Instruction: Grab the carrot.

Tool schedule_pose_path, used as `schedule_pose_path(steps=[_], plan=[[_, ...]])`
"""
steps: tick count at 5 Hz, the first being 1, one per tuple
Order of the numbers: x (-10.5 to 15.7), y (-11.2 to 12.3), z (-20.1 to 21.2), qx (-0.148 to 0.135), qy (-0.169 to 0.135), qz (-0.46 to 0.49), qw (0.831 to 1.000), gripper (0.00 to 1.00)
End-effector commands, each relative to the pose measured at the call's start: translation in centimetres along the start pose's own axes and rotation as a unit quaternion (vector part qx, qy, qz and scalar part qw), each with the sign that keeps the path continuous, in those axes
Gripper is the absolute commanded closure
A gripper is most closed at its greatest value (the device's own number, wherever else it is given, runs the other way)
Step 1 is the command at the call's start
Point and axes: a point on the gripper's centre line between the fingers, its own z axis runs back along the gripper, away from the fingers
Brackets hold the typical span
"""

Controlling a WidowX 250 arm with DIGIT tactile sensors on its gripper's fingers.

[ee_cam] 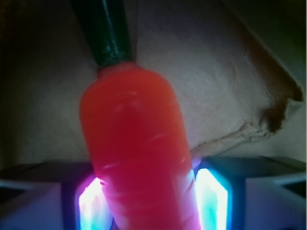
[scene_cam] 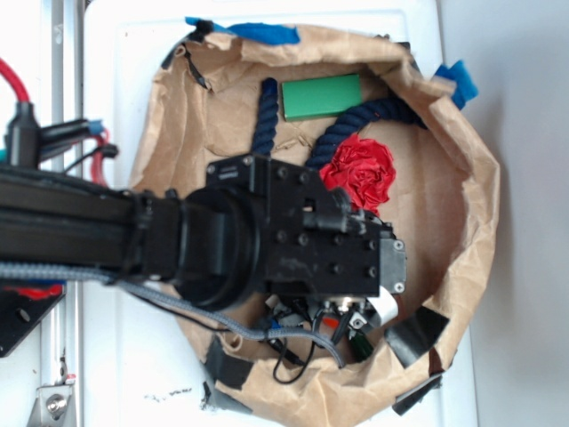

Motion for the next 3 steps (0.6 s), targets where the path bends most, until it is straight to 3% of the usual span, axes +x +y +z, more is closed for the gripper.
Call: schedule_pose_path(steps=[1,2,3], plan=[[-2.0,0.5,7.7,0.02,-0.063,0.062,0.996,1.0],[-4.6,1.0,12.7,0.054,-0.08,0.158,0.983,1.0],[-6.9,1.4,15.8,0.091,-0.068,0.275,0.955,1.0]])
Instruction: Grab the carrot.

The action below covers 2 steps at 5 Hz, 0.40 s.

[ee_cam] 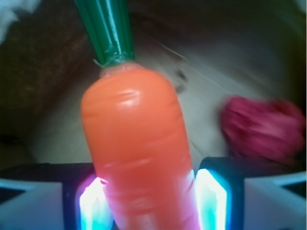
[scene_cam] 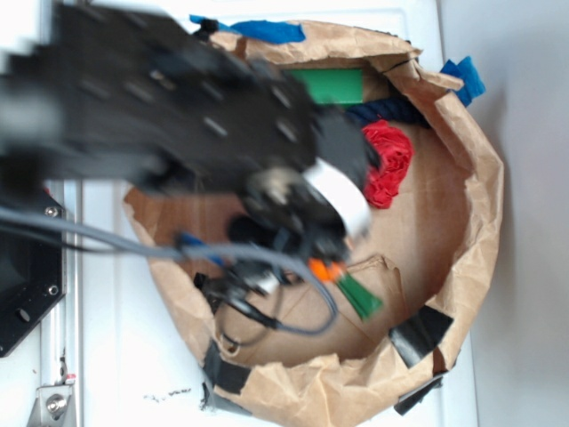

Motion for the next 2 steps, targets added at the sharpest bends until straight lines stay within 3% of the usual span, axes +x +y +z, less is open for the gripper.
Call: schedule_pose_path(steps=[1,2], plan=[[-0.72,0.31,5.81,0.086,-0.01,0.209,0.974,1.0],[-0.09,-0.22,5.45,0.056,0.015,0.246,0.968,1.0]])
